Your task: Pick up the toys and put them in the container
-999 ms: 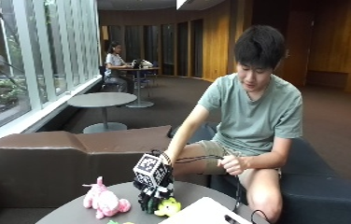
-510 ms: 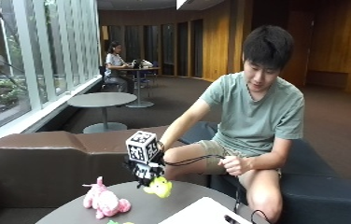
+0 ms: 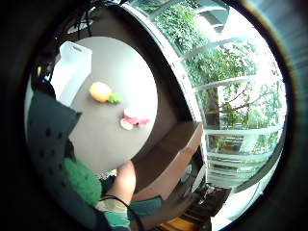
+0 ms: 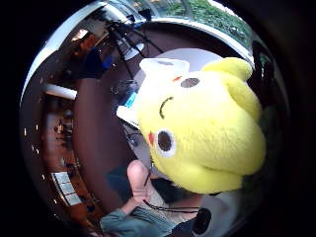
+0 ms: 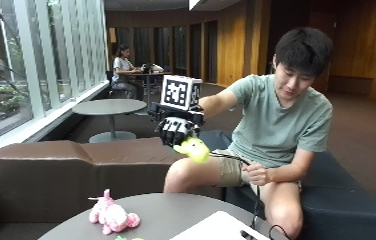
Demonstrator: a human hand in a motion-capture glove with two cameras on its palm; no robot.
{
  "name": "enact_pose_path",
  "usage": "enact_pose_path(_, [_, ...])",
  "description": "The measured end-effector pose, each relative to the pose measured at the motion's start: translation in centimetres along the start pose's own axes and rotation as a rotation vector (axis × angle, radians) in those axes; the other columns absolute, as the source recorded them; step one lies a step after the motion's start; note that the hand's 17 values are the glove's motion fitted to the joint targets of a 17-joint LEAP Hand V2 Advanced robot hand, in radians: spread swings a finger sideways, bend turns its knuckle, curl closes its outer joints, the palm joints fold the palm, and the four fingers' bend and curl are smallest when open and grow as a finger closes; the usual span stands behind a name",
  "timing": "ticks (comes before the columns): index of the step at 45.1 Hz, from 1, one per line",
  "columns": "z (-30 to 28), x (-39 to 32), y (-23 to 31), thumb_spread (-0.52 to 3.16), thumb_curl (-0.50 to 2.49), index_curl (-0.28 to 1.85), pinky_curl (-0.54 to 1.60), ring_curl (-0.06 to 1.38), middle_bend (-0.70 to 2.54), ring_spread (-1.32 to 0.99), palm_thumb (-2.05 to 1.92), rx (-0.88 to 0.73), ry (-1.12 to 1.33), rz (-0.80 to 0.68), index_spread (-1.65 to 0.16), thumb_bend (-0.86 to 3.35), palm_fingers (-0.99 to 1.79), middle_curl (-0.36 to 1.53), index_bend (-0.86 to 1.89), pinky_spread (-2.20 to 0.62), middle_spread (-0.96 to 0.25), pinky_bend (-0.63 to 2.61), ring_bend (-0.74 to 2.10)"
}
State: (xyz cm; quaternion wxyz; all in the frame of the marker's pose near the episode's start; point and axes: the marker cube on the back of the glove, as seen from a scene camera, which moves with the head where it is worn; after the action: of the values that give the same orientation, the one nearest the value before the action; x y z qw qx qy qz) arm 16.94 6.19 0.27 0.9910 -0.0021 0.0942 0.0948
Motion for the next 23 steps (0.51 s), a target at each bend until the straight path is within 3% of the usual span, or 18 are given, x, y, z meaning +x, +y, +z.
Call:
enact_pose_path(18, [0.0,-15.9,-8.1,0.33,1.08,0.88,0.61,0.77,1.18,-0.43,0.61,0.063,0.036,-0.026,-0.34,0.24,0.72,0.77,0.97,-0.35,-0.31,1.3,1.5])
enact_pose_path(23, [2.4,-19.2,-10.1,0.33,1.1,0.91,0.63,0.78,1.1,-0.42,0.61,-0.021,0.032,-0.004,-0.34,0.23,0.57,0.77,0.91,-0.36,-0.33,1.37,1.49])
